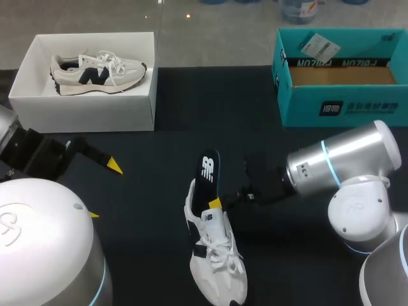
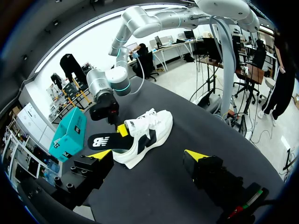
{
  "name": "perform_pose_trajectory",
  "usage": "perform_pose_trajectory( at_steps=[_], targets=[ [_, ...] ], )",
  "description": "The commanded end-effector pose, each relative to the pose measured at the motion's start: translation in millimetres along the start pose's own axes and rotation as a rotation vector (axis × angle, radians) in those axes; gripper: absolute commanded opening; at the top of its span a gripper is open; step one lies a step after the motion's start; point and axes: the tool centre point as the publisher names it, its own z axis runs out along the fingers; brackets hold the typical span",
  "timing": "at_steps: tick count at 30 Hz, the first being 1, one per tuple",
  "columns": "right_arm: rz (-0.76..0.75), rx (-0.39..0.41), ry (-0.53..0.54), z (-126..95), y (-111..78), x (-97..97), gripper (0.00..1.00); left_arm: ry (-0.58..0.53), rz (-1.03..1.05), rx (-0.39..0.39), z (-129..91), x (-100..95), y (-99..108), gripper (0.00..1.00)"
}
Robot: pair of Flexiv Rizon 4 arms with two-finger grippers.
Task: Take the shoe out of the shoebox, open the shoe tongue, remove and reinsert the insole, then place the shoe into the shoebox
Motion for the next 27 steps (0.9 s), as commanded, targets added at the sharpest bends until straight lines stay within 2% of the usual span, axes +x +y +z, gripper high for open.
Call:
perform_pose_trajectory(
  at_steps=[1, 2, 3, 7, 8, 10, 11, 14, 17, 24, 27],
  targets=[
    [-0.002, 0.000, -0.007, -1, 4.3, 2.3, 0.00, 0.002, -0.001, -0.003, 0, 0.2, 0, 1.00],
    [-0.003, 0.000, -0.007, -2, 5.0, 2.4, 0.06, 0.002, -0.001, -0.003, 0, 0.2, 0, 1.00],
    [-0.008, 0.003, -0.005, -2, 6.1, 2.4, 0.25, 0.002, -0.001, -0.003, 0, 0.2, 0, 1.00],
    [-0.012, 0.010, -0.006, -3, 9.6, 2.8, 0.48, 0.002, -0.001, -0.003, 0, 0.2, 0, 1.00],
    [-0.013, 0.010, -0.007, -4, 10.7, 3.1, 0.59, 0.002, -0.001, -0.003, 0, 0.2, 0, 1.00],
    [-0.014, 0.011, -0.008, -5, 12.3, 3.3, 0.87, 0.002, -0.001, -0.003, 0, 0.2, 0, 1.00],
    [-0.015, 0.011, -0.009, -5, 12.8, 3.2, 0.89, 0.002, -0.001, -0.003, 0, 0.2, 0, 1.00],
    [-0.021, 0.012, -0.013, -7, 16.4, 2.1, 0.81, 0.002, -0.001, -0.003, 0, 0.2, 0, 1.00],
    [-0.032, 0.008, -0.019, -10, 22.0, 1.2, 0.67, 0.002, -0.001, -0.003, 0, 0.2, 0, 1.00],
    [-0.053, 0.003, -0.024, -12, 29.9, 2.1, 0.51, 0.002, -0.001, -0.003, 0, 0.2, 0, 1.00],
    [-0.056, 0.005, -0.023, -11, 31.5, 1.7, 0.49, 0.002, -0.001, -0.003, 0, 0.2, 0, 1.00]
  ],
)
